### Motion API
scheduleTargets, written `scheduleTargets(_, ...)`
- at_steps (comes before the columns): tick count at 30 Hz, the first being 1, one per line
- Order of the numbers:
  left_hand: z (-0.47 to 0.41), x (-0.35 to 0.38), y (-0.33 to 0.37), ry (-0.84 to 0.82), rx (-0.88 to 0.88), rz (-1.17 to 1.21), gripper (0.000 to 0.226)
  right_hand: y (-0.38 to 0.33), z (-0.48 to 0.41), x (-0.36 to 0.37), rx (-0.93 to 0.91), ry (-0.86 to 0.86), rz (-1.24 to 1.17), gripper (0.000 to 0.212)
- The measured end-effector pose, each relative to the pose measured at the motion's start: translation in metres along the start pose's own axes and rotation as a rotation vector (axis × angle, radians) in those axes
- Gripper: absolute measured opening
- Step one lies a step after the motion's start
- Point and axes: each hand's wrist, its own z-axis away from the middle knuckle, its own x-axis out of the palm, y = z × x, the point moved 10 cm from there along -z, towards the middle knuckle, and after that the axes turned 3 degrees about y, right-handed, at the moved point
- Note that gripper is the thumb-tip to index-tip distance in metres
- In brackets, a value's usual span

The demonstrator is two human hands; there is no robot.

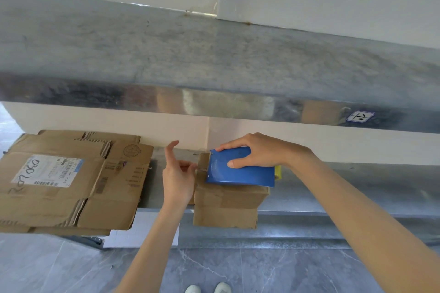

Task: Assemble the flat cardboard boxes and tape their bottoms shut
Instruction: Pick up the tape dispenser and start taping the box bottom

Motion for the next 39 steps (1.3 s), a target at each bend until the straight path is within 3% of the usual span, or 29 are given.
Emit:
scheduleTargets(14,0.009,0.003,0.001,0.072,0.106,-0.074,0.052,-0.002,0.001,0.001,-0.023,0.006,-0.013,0.043)
scheduleTargets(20,0.009,0.004,-0.028,0.078,0.052,-0.129,0.029,-0.002,-0.001,0.000,-0.013,0.004,-0.024,0.041)
scheduleTargets(27,0.002,0.006,-0.054,0.011,-0.020,-0.215,0.038,0.000,0.001,0.001,-0.012,-0.001,-0.027,0.041)
scheduleTargets(29,-0.002,-0.001,-0.048,0.002,0.029,-0.201,0.039,0.001,0.001,0.001,-0.013,0.000,-0.024,0.041)
scheduleTargets(31,-0.008,-0.003,-0.033,-0.096,0.114,-0.149,0.048,0.002,0.002,0.001,-0.015,0.002,-0.032,0.041)
scheduleTargets(36,0.013,0.037,-0.002,-0.735,0.238,-0.192,0.088,0.002,0.000,0.001,-0.025,0.002,-0.053,0.043)
scheduleTargets(39,0.012,0.046,0.003,-0.757,0.263,-0.273,0.103,0.002,-0.001,0.001,-0.030,0.002,-0.053,0.043)
